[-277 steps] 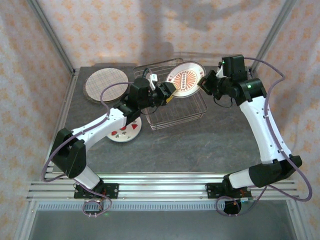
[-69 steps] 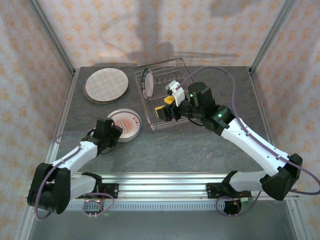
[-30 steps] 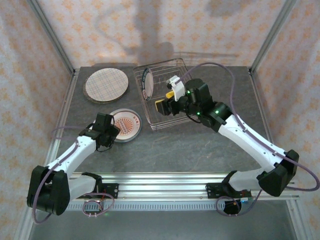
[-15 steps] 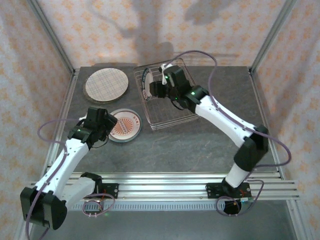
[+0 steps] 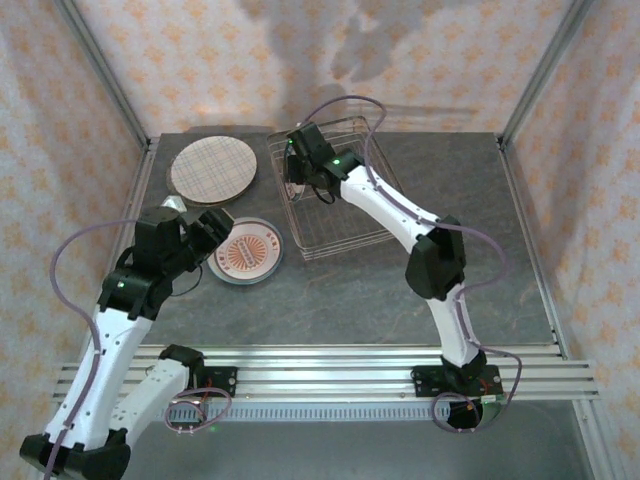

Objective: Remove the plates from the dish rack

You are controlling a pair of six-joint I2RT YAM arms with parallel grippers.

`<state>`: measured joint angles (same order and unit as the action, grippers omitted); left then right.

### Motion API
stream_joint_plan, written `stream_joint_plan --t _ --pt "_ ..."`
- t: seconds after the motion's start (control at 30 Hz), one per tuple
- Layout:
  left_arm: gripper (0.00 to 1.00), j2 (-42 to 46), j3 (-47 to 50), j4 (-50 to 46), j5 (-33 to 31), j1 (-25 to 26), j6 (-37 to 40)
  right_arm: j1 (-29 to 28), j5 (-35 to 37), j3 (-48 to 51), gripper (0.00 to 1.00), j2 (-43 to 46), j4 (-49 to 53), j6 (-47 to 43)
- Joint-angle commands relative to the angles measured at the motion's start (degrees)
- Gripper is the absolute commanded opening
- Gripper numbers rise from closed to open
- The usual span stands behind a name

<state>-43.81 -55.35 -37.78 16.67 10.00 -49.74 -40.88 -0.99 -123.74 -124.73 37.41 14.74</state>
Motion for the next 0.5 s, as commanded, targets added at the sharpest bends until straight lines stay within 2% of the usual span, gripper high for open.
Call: stream_joint_plan --t 0.0,0.27,0.47 --pt "0.68 2.50 -3.12 2.27 4.56 -0.33 5.47 1.13 2.50 -5.87 0.44 -3.35 5.94 -0.20" --pt "0.69 9.21 -4.19 2.55 1.55 -0.30 8.82 3.08 1.92 -10.34 0.41 -8.07 6.05 0.89" --pt "0.69 8.75 -5.42 0.67 2.41 -0.25 9.48 3.40 -1.71 -12.31 0.37 -10.68 3.59 -1.17"
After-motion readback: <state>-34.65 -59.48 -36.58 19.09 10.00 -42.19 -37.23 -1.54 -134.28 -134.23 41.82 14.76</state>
